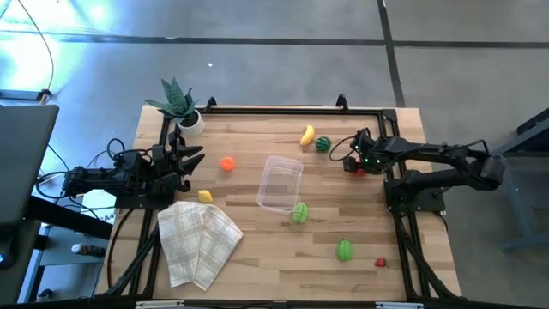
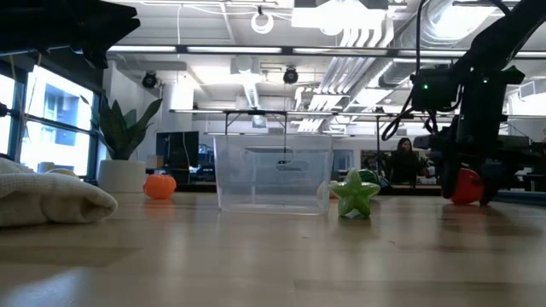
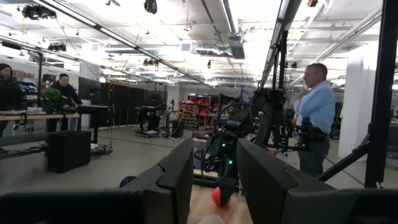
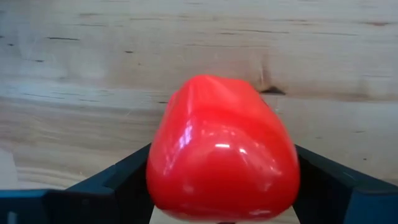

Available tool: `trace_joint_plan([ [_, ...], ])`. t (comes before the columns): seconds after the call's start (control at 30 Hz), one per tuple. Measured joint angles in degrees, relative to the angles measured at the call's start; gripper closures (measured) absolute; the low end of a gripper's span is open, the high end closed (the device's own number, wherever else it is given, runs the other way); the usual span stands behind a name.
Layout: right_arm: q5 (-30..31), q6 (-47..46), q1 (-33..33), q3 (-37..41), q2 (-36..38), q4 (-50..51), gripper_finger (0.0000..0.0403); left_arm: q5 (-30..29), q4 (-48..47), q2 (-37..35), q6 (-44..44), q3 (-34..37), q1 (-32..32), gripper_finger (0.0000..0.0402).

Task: Pick and placing Produce into tupperware
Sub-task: Put the apple into the transparent bin

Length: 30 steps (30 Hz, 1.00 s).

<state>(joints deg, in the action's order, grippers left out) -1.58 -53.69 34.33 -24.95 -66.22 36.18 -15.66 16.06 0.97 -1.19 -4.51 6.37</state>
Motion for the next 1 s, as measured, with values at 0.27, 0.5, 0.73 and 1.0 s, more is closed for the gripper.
trace_joint_plan([
  [0.27, 0.6, 0.1, 0.0, 0.0, 0.0, -0.2, 0.0112, 0.0, 0.0, 0.0, 0.0, 0.0, 0.0, 0.0289],
  [0.5, 1.3, 0.0, 0.0, 0.1, 0.0, -0.4, 0.0112, 0.0, 0.0, 0.0, 0.0, 0.0, 0.0, 0.0289],
  [0.73, 1.9, -0.3, 0.0, 0.1, 0.0, -0.7, 0.0112, 0.0, 0.0, 0.0, 0.0, 0.0, 0.0, 0.0289],
  [1.0, 3.0, -0.5, 0.0, 0.1, -0.1, -1.1, 0.0135, 0.0, 0.0, 0.0, 0.0, 0.0, 0.0, 0.0289],
])
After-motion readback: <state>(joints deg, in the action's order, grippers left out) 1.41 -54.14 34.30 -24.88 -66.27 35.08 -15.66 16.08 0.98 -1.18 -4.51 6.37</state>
